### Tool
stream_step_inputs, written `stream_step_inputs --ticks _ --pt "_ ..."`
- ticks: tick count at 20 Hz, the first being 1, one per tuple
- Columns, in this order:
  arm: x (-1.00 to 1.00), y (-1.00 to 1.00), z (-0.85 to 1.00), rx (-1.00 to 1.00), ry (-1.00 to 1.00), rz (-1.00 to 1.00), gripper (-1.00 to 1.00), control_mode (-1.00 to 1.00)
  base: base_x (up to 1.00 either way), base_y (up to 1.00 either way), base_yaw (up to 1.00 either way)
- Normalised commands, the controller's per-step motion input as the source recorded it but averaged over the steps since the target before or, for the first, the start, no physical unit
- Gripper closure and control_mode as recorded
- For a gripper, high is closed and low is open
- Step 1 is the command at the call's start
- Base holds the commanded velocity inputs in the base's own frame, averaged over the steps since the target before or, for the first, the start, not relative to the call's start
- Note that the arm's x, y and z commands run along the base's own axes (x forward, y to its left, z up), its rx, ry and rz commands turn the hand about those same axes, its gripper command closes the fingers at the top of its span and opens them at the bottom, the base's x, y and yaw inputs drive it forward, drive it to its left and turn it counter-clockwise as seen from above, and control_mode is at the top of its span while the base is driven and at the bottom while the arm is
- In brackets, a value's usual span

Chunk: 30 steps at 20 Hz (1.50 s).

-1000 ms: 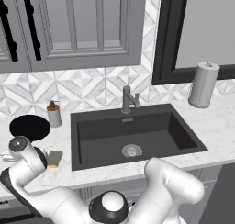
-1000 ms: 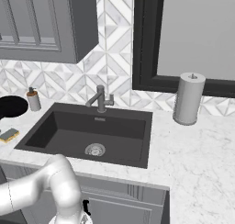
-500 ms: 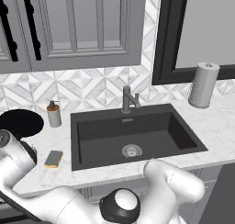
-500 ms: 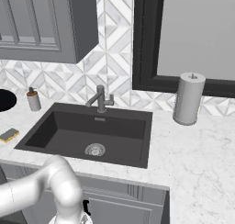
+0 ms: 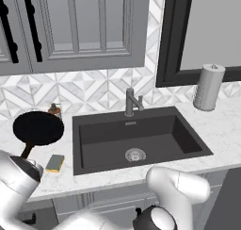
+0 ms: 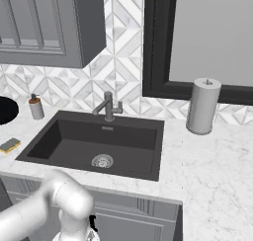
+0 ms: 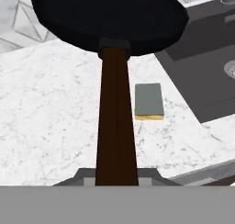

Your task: Pick the pan and sponge and place them into the sink. Then turn on the water.

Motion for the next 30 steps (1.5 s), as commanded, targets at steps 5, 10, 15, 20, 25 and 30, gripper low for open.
stream_step_inputs --ticks 5,10,15,20,25,30 --pt "-0.84 -0.80 0.39 0.00 -0.17 -0.30 1.00 -1.00 0.00 0.00 0.00" --pt "-0.50 -0.93 0.49 0.01 0.06 -0.27 1.00 -1.00 0.00 0.00 0.00" --pt "-0.07 -0.95 0.29 0.00 0.22 -0.19 1.00 -1.00 0.00 0.00 0.00" --pt "0.05 -0.71 0.03 0.00 0.22 -0.11 1.00 -1.00 0.00 0.00 0.00" --pt "0.21 -0.57 0.00 -0.06 0.21 -0.04 1.00 -1.00 0.00 0.00 0.00" --pt "0.61 -0.38 0.00 -0.13 0.38 0.00 1.00 -1.00 0.00 0.00 0.00"
